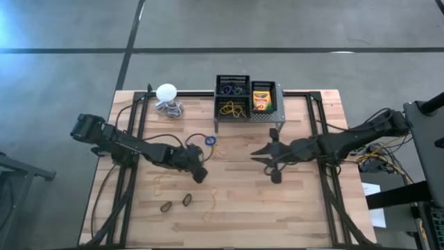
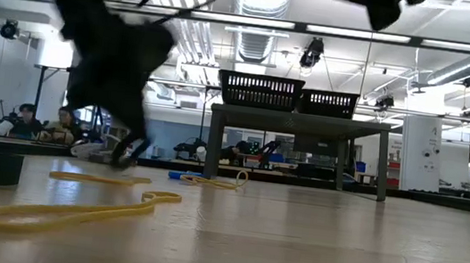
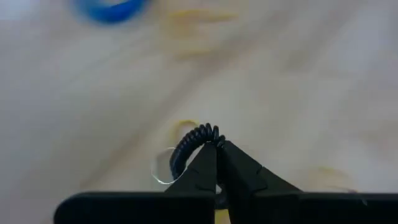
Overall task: Pick & Place Office Desk Supplies
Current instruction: Put the black spring keychain into the top left black bin
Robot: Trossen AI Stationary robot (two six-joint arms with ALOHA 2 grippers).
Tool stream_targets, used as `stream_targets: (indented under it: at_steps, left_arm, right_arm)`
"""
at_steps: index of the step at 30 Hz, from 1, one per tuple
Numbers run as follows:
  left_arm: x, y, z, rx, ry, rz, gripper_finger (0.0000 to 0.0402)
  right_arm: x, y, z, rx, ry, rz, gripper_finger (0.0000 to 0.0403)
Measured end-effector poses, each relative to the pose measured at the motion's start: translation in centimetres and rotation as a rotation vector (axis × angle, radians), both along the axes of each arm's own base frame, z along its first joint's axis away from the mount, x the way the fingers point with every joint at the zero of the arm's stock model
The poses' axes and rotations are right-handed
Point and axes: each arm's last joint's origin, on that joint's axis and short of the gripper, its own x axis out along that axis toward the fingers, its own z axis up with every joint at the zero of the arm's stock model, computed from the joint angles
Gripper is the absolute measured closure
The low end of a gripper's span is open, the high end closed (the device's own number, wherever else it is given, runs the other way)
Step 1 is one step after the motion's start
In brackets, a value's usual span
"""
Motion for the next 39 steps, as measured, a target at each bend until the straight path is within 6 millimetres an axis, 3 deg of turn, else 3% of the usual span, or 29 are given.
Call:
stream_targets:
  at_steps: [6,10,13,17,22,27,33,39]
  left_arm:
    - [5.0,-0.6,8.4,-0.122,-0.245,-0.181,0.0392]
    - [7.3,0.7,14.4,-0.01,-0.359,-0.307,0.0393]
    - [9.1,3.4,17.5,0.124,-0.335,-0.355,0.0393]
    - [11.7,9.6,19.8,0.274,-0.258,-0.344,0.0392]
    - [13.8,18.1,20.1,0.41,-0.137,-0.314,0.039]
    - [13.9,24.0,19.4,0.459,-0.067,-0.271,0.0389]
    - [13.0,27.8,17.1,0.461,0.016,-0.249,0.0388]
    - [12.9,29.0,15.4,0.458,0.036,-0.238,0.0377]
  right_arm:
    - [-2.3,-0.5,1.6,-0.003,-0.067,0.014,0.0339]
    - [-2.9,-0.7,1.6,-0.019,-0.079,0.017,0.0339]
    - [-2.9,-0.7,1.3,-0.037,-0.07,0.021,0.0339]
    - [-2.6,-0.8,1.0,-0.122,-0.052,-0.051,0.0339]
    - [-2.4,-1.6,0.6,-0.29,-0.019,-0.328,0.0339]
    - [-2.8,-2.2,0.8,-0.455,0.015,-0.495,0.0339]
    - [-3.1,-3.8,1.4,-0.546,0.049,-0.629,0.0339]
    - [-2.8,-6.3,1.4,-0.484,0.046,-0.678,0.0339]
